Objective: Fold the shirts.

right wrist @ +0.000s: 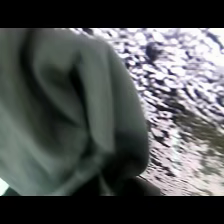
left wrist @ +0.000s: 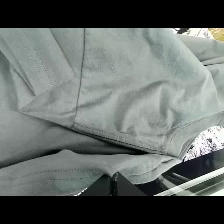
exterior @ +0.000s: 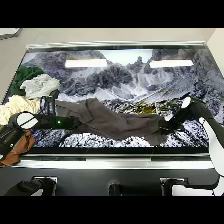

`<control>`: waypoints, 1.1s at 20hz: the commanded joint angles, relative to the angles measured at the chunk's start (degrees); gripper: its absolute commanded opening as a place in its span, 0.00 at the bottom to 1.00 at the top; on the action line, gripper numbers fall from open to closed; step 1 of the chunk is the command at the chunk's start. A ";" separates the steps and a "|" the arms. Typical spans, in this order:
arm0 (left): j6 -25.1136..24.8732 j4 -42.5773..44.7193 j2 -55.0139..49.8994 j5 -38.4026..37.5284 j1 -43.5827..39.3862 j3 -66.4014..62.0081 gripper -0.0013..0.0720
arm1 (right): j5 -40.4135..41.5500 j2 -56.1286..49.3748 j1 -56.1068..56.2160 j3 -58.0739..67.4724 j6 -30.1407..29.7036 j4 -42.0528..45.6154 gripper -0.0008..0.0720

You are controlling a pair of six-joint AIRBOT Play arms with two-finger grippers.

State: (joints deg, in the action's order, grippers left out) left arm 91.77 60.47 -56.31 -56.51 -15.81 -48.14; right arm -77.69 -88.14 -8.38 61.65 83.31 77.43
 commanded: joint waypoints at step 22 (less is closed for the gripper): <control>5.64 15.58 11.34 -1.75 9.68 -65.77 0.06 | 37.97 54.36 0.00 35.10 22.64 11.69 0.07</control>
State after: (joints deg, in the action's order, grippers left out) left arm 96.71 71.20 -44.45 -54.54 -6.28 -114.19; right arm -41.45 -34.28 -8.36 96.29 104.95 87.46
